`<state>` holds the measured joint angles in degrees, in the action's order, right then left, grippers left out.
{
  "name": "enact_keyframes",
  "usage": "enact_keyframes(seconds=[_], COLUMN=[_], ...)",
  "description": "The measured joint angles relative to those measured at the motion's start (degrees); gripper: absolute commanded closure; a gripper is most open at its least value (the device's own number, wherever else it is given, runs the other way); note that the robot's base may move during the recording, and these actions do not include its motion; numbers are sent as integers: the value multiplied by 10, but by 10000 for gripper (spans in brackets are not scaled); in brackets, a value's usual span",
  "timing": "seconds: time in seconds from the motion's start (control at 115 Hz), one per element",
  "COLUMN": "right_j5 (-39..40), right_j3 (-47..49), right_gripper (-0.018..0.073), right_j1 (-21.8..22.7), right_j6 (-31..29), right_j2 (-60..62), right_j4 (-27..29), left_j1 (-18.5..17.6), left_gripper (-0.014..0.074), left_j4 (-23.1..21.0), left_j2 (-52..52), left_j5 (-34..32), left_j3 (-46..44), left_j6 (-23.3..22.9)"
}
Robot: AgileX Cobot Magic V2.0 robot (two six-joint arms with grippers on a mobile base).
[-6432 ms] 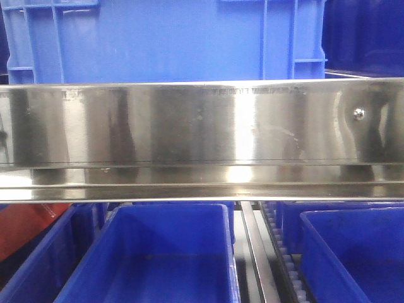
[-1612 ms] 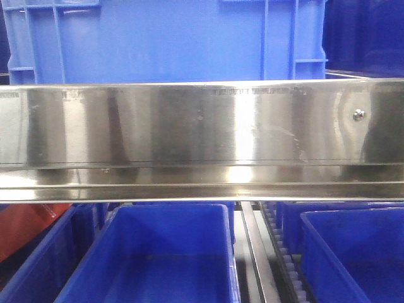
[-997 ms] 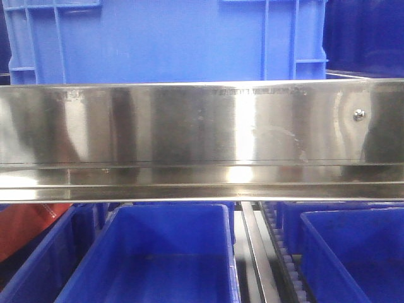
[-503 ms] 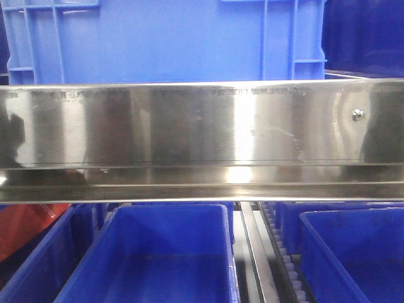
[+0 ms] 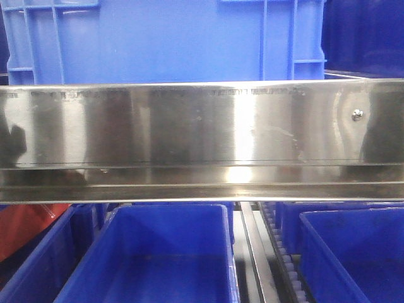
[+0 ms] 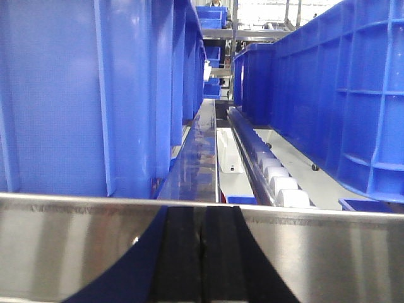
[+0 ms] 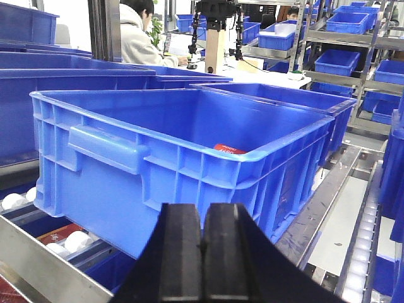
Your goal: Place cylindrical capacitor in blue bin on shelf
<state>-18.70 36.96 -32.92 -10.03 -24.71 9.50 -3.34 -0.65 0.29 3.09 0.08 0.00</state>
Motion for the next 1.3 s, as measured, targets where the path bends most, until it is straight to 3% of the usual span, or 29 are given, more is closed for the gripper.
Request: enact_keyframes(seconds=[1.101,1.205,1.3], right_j5=[0,9,32], right_j3=[0,-15,-57], right_gripper=[712,712,712], right_j1=[1,19,64], right_j6=[0,0,0], right_j2=[0,3,17], right_j4=[0,0,12], left_j1=[0,0,0], left_gripper=[708,708,708], left_j4=[16,17,17], left_j2=[0,0,0], left_j5=[5,5,5], left_j3=[0,0,0], left_j6=[-15,-15,-15])
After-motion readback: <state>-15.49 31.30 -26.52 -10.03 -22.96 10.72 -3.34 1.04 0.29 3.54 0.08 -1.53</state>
